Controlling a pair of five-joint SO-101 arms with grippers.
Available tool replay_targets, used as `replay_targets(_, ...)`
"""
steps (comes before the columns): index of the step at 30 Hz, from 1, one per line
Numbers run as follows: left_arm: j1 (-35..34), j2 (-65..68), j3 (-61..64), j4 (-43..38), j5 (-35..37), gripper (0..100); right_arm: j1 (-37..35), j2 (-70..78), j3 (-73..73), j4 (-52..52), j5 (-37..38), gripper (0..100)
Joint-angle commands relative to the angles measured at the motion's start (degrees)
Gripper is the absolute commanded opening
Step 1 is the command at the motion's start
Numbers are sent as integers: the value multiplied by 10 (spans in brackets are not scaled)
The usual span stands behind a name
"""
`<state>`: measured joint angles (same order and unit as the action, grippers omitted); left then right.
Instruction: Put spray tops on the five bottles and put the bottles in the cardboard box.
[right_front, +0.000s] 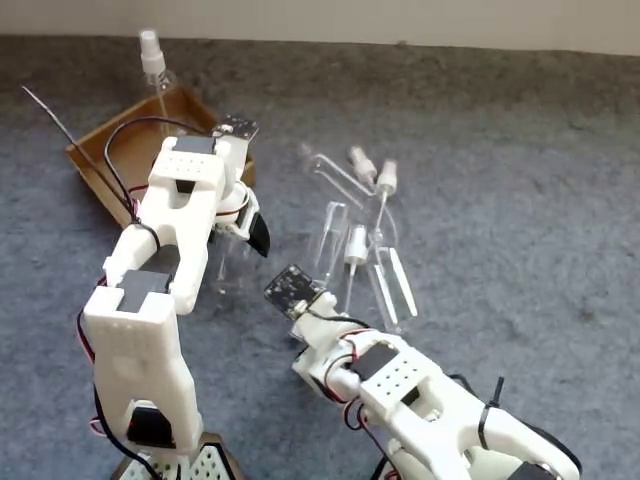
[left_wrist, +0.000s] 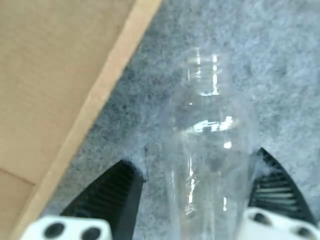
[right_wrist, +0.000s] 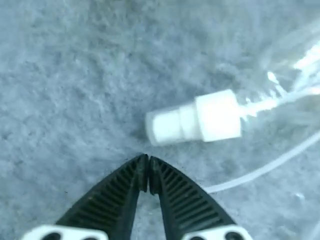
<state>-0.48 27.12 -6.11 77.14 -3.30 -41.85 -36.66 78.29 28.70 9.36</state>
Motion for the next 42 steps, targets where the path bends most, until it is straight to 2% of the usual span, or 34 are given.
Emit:
replay_targets(1, -6, -4, -24, 5, 5, 277, 72, 2, -17, 11, 7, 12)
replay_targets(7, -1, -7, -26, 5, 5, 277, 159, 2, -17, 10, 7, 12)
replay_targets(10, -1, -8, -30, 5, 5, 277, 179, 2, -25, 11, 7, 12)
replay_targets(17, 0, -13, -36, 4, 4, 277, 178, 2, -45, 13, 7, 12)
replay_targets(25, 0, -92, -45, 40, 5, 277, 178, 1, -45, 13, 4, 12)
replay_targets(32, 0, -160, -48, 98, 5, 277, 177, -149, -41, 13, 4, 12)
replay_targets(36, 0, -205, -43, 128, 5, 277, 145, -284, -29, 21, 4, 12)
replay_targets(42, -4, -255, -41, 156, 5, 277, 7, -449, 69, 30, 4, 12)
